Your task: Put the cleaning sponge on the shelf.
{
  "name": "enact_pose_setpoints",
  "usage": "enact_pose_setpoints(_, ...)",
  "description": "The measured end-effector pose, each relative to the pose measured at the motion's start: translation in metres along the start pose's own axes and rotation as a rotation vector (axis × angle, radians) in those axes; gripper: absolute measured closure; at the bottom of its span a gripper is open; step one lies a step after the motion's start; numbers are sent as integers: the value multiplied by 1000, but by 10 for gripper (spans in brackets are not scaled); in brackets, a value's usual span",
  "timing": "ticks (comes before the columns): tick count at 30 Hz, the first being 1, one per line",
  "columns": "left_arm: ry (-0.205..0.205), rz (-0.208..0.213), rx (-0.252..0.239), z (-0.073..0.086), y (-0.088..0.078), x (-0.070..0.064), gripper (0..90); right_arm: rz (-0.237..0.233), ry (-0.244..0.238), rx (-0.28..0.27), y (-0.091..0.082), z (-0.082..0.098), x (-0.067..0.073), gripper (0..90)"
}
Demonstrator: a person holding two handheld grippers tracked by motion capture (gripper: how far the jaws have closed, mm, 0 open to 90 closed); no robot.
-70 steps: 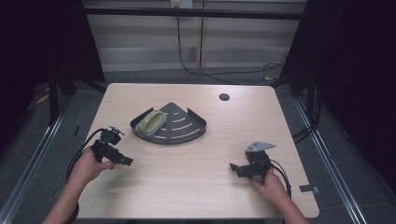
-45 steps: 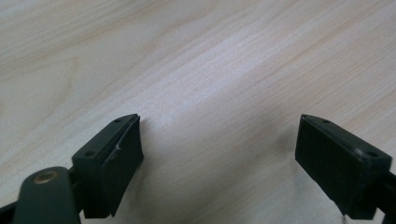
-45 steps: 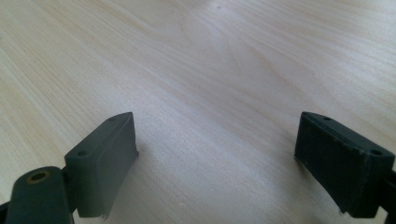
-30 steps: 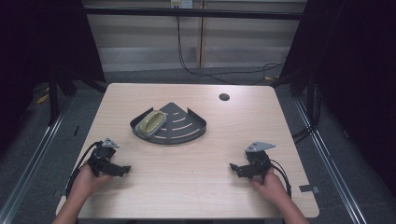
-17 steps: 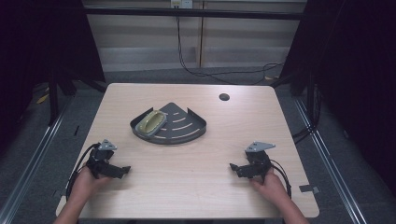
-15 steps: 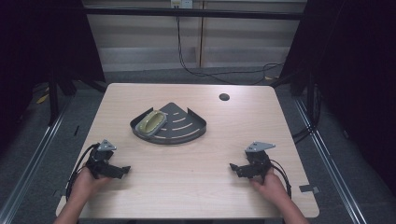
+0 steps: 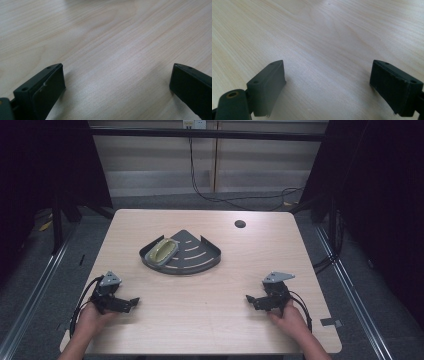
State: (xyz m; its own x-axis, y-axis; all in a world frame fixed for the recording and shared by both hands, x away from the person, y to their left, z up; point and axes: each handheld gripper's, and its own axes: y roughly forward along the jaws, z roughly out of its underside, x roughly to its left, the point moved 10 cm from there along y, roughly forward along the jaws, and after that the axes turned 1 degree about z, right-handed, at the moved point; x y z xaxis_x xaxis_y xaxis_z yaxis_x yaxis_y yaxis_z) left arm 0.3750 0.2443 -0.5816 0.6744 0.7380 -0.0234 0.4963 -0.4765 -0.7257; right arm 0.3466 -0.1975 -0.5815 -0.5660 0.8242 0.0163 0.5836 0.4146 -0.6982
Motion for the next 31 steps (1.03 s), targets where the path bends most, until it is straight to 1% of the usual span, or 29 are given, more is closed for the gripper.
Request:
enact_pose_setpoints(1, 6, 5, -1, 0, 0, 0, 0, 0, 2, 1, 0, 0, 0, 123)
enact_pose_setpoints(2, 1, 9, -9, 0, 0, -1, 0, 0, 2, 1, 0, 0, 0, 122)
enact_pose_setpoints(5, 1, 2, -13, 0, 0, 0, 0, 0, 0, 0, 0, 0, 0, 123)
enact_pose_setpoints(31, -3, -2, -14, 0, 0, 0, 0, 0, 0, 0, 0, 0, 0, 123)
